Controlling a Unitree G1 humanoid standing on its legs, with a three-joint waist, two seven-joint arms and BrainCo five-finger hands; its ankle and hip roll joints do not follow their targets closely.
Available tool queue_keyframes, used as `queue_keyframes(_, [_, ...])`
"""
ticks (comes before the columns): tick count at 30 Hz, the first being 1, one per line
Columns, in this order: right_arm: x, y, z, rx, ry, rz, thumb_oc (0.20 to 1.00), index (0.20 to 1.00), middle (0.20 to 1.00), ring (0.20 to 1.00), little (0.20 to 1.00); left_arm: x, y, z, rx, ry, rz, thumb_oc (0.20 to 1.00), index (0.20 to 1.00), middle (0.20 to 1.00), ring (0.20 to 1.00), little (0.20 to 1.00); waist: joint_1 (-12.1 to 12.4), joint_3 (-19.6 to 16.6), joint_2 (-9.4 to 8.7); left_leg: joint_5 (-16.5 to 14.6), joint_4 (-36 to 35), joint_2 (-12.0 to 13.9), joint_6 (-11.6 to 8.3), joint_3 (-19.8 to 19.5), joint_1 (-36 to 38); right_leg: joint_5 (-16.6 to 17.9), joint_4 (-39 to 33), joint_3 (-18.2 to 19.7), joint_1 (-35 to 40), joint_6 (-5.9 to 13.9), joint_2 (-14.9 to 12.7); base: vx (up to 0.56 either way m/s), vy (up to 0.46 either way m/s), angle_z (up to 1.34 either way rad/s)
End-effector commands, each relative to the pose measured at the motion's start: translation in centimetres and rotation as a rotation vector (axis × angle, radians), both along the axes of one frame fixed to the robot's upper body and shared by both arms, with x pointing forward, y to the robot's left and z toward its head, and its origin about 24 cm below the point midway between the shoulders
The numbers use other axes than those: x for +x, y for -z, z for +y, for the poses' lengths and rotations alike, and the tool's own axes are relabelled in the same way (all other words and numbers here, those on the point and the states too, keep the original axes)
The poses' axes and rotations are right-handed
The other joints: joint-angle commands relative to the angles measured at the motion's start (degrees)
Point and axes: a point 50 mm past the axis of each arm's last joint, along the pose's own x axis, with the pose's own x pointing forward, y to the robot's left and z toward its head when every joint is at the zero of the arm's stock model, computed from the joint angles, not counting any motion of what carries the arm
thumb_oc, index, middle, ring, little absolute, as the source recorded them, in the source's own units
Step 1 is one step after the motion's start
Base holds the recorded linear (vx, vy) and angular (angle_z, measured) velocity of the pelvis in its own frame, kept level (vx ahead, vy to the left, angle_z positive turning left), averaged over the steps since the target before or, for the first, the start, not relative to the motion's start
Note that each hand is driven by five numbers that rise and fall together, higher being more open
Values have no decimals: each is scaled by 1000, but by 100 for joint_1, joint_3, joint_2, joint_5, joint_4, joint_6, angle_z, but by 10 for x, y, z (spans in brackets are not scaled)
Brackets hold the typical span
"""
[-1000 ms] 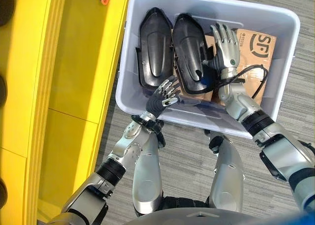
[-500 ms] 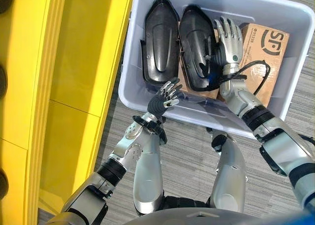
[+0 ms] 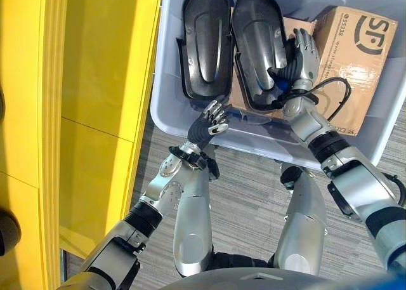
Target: Move parts from the plastic box to the shelf.
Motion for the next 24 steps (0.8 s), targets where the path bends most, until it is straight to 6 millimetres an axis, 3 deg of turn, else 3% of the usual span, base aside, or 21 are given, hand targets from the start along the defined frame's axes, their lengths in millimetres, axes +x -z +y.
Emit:
queue_keyframes(1, [4,8,2,-80,-44,100,1000,1000,1000,1000,1000,-7,-13,-22,-97,89,-40,1000,1000,1000,1000,1000,235,-201,414,-178,245,274,-467,49,-398,-50,433,221,-336,550,-90,0,0,0])
queue_keyframes(6, [6,14,2,-96,-41,168,1000,1000,1000,1000,1000,-7,-7,-20,-94,93,-21,1000,1000,1000,1000,1000,272,-201,445,-194,326,301,-473,27,-578,-65,547,227,-511,535,-146,0,0,0])
queue_keyframes(14, [6,35,-2,92,-51,286,1000,1000,1000,1000,1000,-9,-6,-18,-94,97,-20,1000,1000,1000,1000,1000,308,-201,460,-203,416,332,-482,-16,-755,-80,672,240,-677,525,-202,0,0,0])
queue_keyframes(15, [5,40,0,109,-76,316,304,304,304,304,304,-9,-6,-17,-99,91,-19,1000,1000,1000,1000,1000,315,-201,465,-201,424,341,-487,-17,-777,-88,697,239,-696,523,-206,0,0,0])
queue_keyframes(16, [5,40,0,109,-77,316,200,200,200,200,200,-10,-6,-17,-99,90,-19,1000,1000,1000,1000,1000,313,-201,462,-202,427,341,-487,-17,-777,-90,701,242,-698,523,-208,0,0,0])
queue_keyframes(17, [4,48,4,205,-104,352,200,200,200,200,200,-11,-7,-17,-100,86,-23,1000,1000,1000,1000,1000,322,-201,461,-200,448,354,-495,-30,-785,-112,747,244,-704,515,-212,0,0,0])
queue_keyframes(24, [-1,54,7,242,-96,266,200,200,200,200,200,-13,-6,-13,-98,59,-39,1000,1000,1000,1000,1000,306,-201,435,-220,430,365,-473,0,-529,-93,682,228,-471,514,-192,0,0,0])
